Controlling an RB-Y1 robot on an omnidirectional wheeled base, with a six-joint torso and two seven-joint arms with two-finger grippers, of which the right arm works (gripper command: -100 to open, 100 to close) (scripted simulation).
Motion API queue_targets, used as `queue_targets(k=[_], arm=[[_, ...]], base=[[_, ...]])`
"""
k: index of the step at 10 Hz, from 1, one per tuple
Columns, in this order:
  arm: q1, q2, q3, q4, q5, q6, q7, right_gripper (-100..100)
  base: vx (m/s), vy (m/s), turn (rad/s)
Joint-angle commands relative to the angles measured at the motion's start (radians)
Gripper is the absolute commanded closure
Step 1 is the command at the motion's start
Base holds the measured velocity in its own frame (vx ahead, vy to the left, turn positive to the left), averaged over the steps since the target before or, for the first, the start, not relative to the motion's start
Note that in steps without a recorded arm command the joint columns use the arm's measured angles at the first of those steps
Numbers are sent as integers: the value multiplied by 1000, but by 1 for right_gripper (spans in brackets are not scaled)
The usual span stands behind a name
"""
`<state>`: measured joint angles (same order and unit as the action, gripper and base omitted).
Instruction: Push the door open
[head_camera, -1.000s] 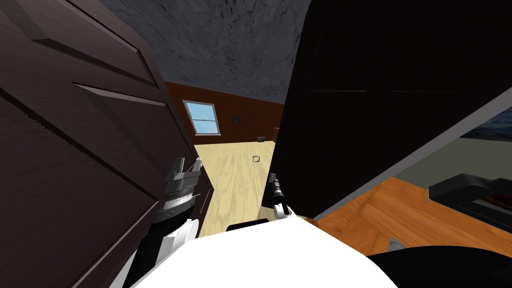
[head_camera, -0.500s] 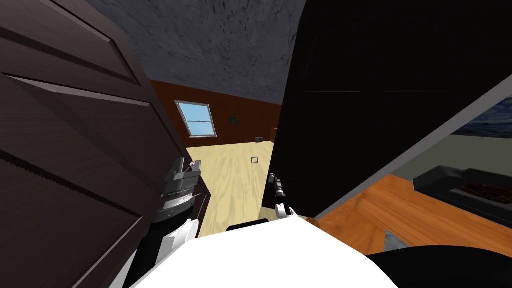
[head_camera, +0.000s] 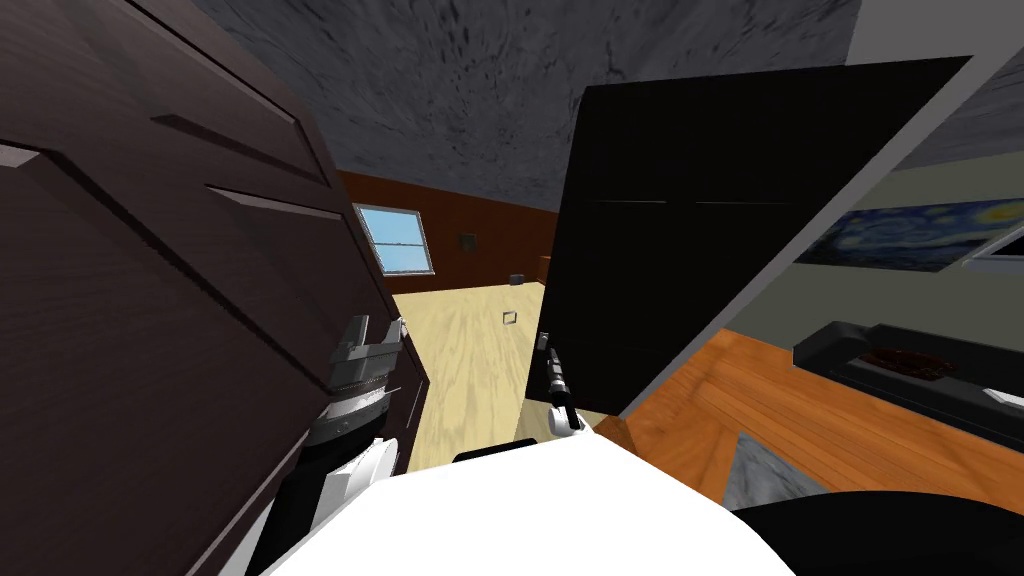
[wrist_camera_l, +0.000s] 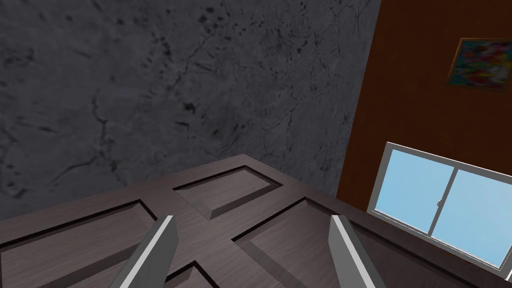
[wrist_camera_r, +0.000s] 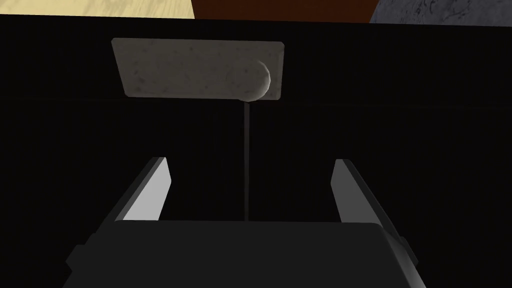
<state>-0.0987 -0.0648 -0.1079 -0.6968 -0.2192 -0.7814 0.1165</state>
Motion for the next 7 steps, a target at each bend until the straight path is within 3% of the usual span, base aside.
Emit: queue_targets(k=[1,3,7], arm=[[1,11,-1,-7,-3,6,2,-100],[8,2,-3,-11,-4,2,2,-100],[12,-2,-8,-6,-7,-12,4,-100]], base=[[-212,140,-50],[2,27,10],[202,-65,29]])
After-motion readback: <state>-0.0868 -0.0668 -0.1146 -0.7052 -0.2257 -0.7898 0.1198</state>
